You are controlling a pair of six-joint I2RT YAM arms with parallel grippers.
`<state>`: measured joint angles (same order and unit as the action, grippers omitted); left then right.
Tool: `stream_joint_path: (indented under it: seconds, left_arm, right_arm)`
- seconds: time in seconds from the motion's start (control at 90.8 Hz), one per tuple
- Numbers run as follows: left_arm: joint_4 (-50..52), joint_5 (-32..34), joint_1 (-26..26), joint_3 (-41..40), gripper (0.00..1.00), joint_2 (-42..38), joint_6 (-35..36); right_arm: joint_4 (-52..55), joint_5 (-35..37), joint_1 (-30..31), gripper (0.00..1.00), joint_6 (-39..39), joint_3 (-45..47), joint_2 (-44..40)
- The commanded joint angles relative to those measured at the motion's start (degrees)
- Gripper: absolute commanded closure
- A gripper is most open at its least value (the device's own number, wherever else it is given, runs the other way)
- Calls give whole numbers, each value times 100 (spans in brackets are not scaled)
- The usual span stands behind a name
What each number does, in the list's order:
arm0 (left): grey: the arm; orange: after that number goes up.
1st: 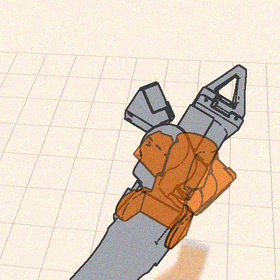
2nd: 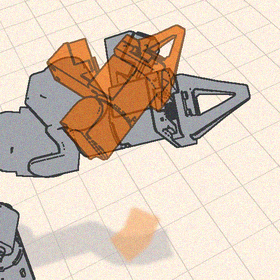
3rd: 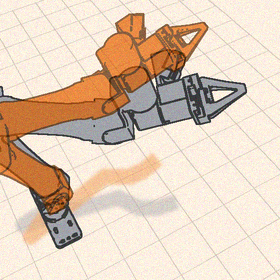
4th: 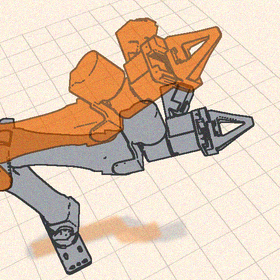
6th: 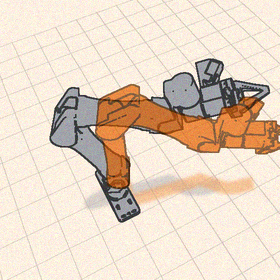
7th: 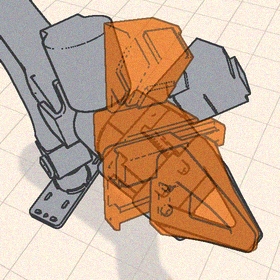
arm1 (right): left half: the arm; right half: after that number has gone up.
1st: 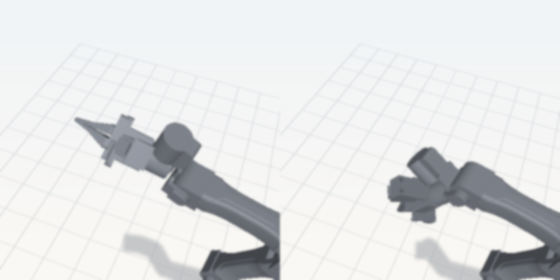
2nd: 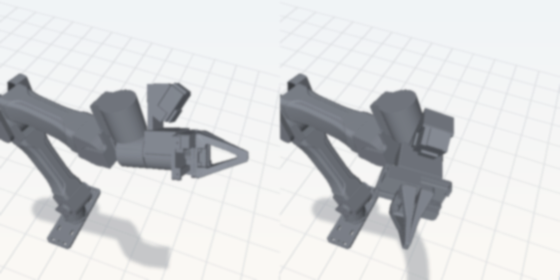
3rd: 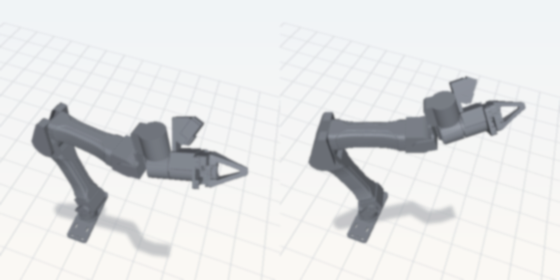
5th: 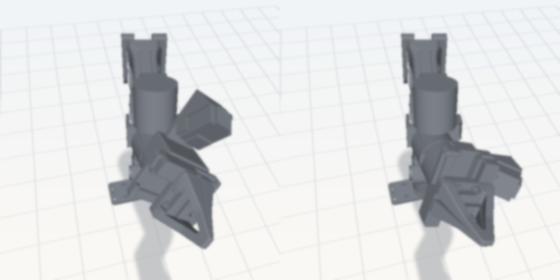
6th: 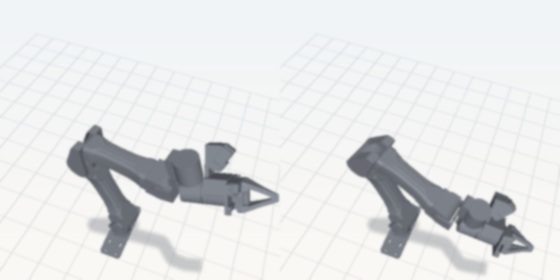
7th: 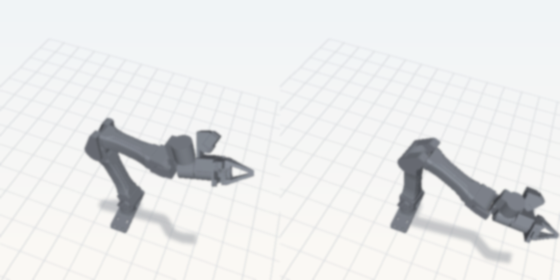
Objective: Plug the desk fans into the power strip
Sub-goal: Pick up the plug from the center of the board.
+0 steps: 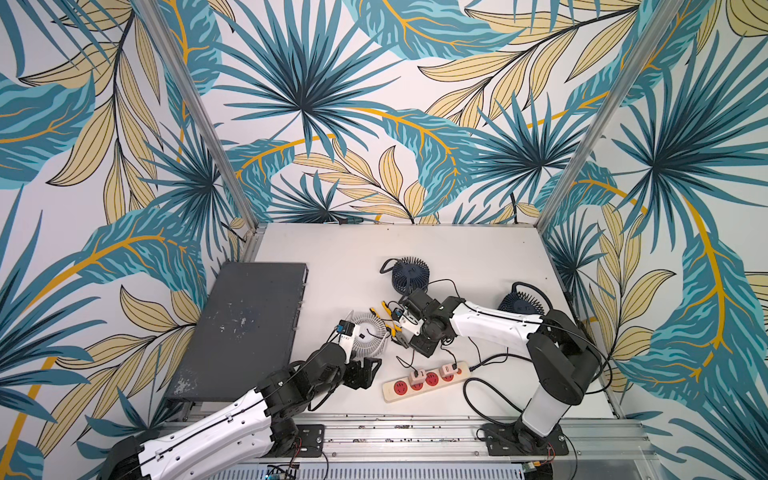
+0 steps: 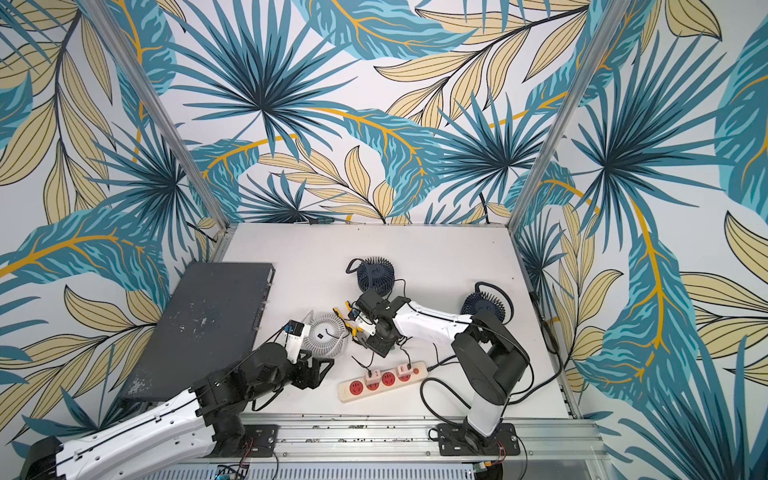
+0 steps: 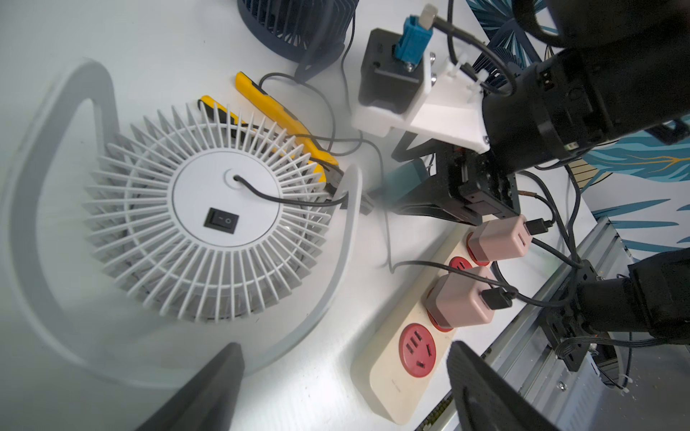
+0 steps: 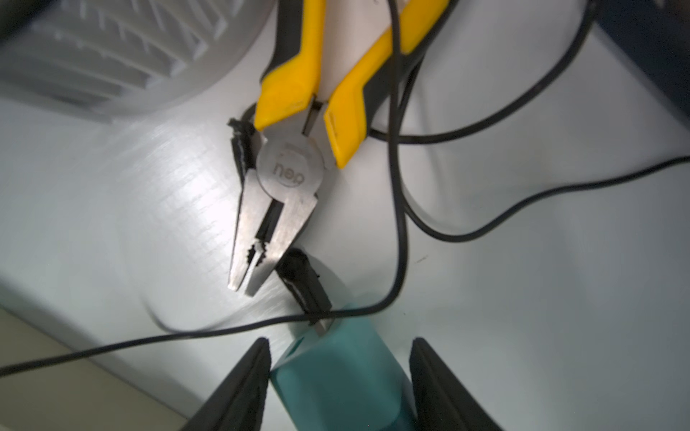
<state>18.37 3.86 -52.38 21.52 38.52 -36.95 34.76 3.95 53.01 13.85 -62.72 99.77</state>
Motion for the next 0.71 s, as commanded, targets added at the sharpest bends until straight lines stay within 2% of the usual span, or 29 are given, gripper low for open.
stream_joint_path:
  seconds: [0.0, 0.11, 0.187, 0.275, 0.375, 0.518, 0.694]
  left_arm:
    - [58, 62, 56, -31, 11, -116, -15]
    - [59, 8, 104, -47, 11, -117, -14]
    - [64, -26, 127, -51, 11, -117, -21]
    - [53, -19, 137, -59, 11, -123, -37]
    - [18, -23, 153, -45, 11, -120, -45]
    - [285, 180, 160, 313, 11, -172, -16]
    - [438, 737, 175, 1109, 11, -82, 132]
  right_arm:
    - [66, -73, 12, 37, 229, 138, 151]
    - [220, -76, 15, 32, 342, 187, 250]
    - [244, -8, 13, 32, 408, 258, 260]
    - [157, 40, 16, 44, 421, 298, 209]
    - [-63, -55, 17, 64, 240, 281, 29]
    - [-450, -411, -13, 74, -396, 284, -831]
    - [-780, -822, -100, 83, -1631, -23, -1656]
